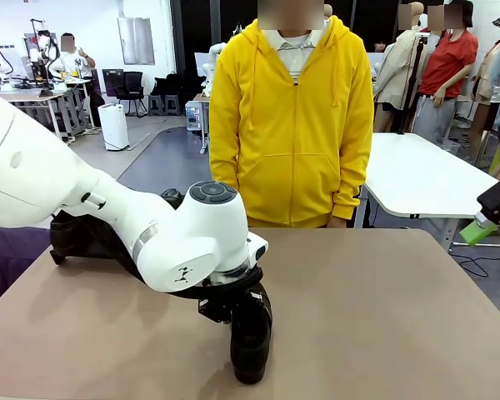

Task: Organize the shoes by placing them on the stand.
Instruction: Place the Shoe from the middle of the table onto the Shoes Stand.

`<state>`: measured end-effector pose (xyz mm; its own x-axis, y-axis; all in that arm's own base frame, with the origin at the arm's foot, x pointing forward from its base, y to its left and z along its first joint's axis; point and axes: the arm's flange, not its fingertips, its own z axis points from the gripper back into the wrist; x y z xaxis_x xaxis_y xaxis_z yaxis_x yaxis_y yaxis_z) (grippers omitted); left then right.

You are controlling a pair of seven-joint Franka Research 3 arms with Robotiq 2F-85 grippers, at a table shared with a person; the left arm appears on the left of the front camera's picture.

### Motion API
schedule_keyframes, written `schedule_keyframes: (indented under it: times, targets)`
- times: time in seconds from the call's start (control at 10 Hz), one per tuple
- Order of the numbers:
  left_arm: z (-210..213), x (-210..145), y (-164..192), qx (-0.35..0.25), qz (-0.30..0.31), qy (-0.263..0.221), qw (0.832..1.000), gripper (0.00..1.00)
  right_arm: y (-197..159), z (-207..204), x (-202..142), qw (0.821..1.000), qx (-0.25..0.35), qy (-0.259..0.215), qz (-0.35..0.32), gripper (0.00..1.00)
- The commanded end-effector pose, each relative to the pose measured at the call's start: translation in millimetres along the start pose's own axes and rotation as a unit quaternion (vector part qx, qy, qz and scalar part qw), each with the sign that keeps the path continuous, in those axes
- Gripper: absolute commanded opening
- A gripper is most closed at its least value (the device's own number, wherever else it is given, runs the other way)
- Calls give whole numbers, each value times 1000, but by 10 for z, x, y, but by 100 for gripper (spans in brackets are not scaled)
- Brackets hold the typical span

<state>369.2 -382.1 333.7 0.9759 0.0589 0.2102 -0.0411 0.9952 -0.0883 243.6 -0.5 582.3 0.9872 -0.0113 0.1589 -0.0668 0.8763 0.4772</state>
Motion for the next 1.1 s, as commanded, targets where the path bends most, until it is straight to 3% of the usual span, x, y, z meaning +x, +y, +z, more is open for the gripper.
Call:
schedule_keyframes:
  times: [0.0,0.2,0.5,0.6,1.0]
  targets:
    - [514,39,172,-14,-35,-13,999,0,-18,26,12,1000,9,2,11,100]
    - [1142,-67,449,9,-36,-80,996,0,-18,26,12,1000,9,2,11,100]
    - [1401,-248,902,-14,33,-160,986,0,-18,26,12,1000,9,2,11,100]
    - [1347,-66,540,2,-14,-104,994,0,-18,26,12,1000,9,2,11,100]
    - [1347,-66,540,2,-14,-104,994,0,-18,26,12,1000,9,2,11,100]
